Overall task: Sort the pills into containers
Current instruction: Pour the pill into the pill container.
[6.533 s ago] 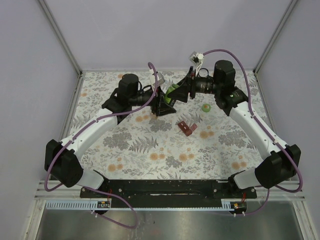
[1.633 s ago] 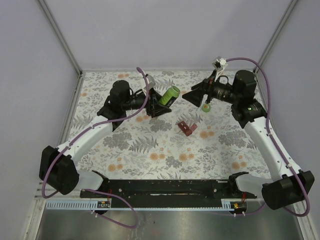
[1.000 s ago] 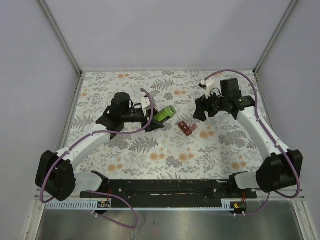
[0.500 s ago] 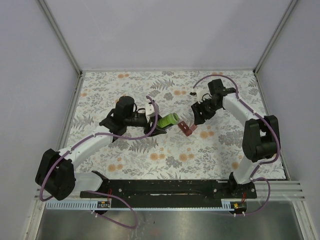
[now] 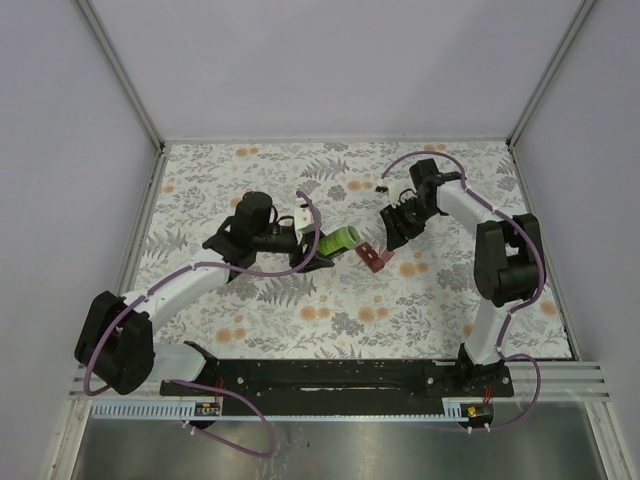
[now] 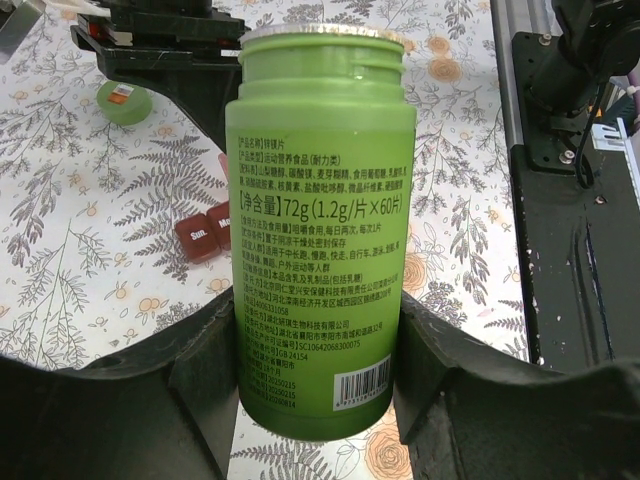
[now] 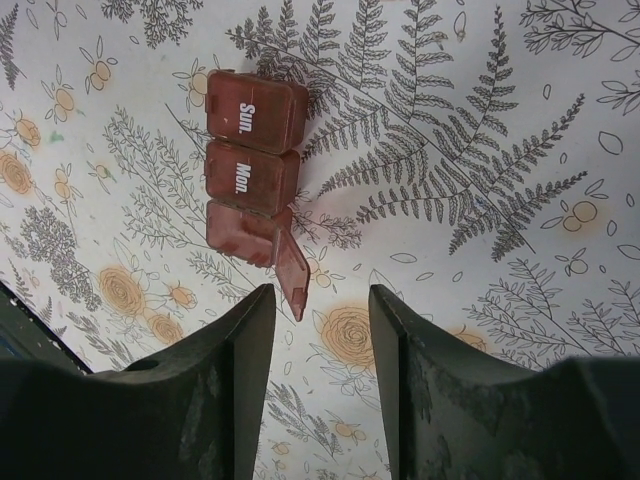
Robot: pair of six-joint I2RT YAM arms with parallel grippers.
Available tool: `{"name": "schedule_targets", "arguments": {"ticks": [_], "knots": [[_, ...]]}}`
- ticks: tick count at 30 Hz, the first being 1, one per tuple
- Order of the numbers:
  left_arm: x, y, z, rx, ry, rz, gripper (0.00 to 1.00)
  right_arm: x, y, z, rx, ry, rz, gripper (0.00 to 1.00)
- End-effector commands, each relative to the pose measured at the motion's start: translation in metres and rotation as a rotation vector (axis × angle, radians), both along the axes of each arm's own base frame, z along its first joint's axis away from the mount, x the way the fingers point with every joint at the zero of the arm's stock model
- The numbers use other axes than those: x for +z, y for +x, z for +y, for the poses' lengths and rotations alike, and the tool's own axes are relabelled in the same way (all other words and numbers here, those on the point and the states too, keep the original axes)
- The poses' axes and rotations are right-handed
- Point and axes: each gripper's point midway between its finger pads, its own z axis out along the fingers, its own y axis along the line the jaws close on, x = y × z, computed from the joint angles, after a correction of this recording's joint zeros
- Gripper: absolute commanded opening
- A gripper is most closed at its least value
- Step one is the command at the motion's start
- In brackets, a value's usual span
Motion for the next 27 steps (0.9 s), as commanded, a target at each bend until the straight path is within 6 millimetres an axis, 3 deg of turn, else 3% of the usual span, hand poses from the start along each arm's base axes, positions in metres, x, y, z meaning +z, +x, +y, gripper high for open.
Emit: {"name": "schedule_targets", "arguments": {"ticks": [1, 21, 27], "knots": [[0.023, 0.011, -0.008, -0.015, -0.036, -0.089, 0.0, 0.006, 0.005, 0.005, 0.009, 0.03, 0.009, 0.5], [0.019, 0.016, -0.01, -0.009, -0.016, -0.089, 0.0, -0.004, 0.001, 0.009, 0.036, 0.046, 0.055, 0.38], [0.008, 0.018, -0.007, -0.013, 0.04, -0.088, 0.0, -0.002, 0.001, 0.01, 0.038, 0.053, 0.058, 0.31]]}}
